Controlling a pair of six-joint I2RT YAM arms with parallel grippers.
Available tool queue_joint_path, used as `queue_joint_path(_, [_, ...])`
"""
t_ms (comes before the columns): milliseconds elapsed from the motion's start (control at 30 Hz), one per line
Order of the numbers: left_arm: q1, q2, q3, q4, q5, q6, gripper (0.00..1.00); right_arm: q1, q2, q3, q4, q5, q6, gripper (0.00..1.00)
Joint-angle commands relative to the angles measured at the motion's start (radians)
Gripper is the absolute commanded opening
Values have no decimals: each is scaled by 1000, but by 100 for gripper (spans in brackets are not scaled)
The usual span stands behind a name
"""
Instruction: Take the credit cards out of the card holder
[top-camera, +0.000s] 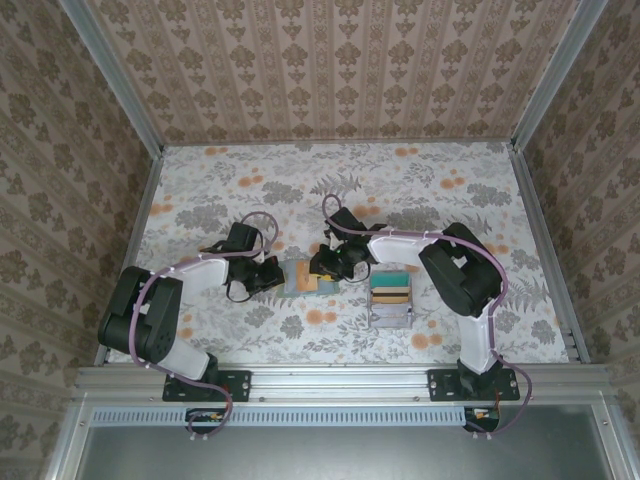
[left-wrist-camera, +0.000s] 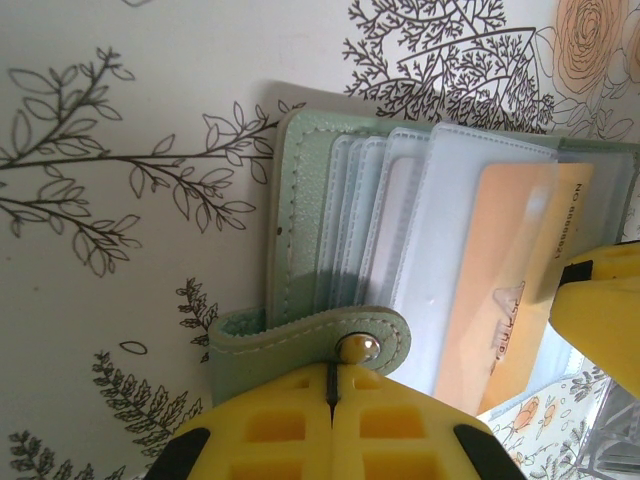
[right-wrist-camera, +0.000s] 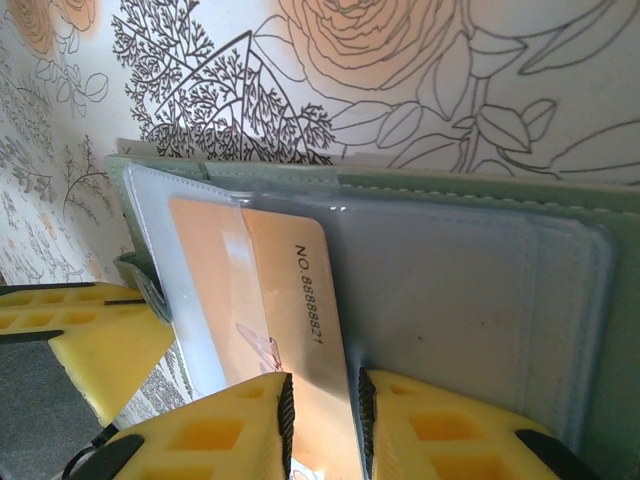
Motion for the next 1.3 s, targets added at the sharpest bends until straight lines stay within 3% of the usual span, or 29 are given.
queue_joint_path(0, [-4,35,-15,-51,-51,1,0,20,49,20,-10,-6,5,27])
queue_joint_path(367, [-4,33,-15,-57,-55,3,0,19,29,12,-33,28,5,11])
queue_joint_path(933, [-4,21,-19,-57,-58,6,0,-65,-124,-115,-112,84,-57,10])
queue_joint_path(1267, [-3,-14,-2,-84,-59,13,0,-79,-249,-41,-261,119,-157,2])
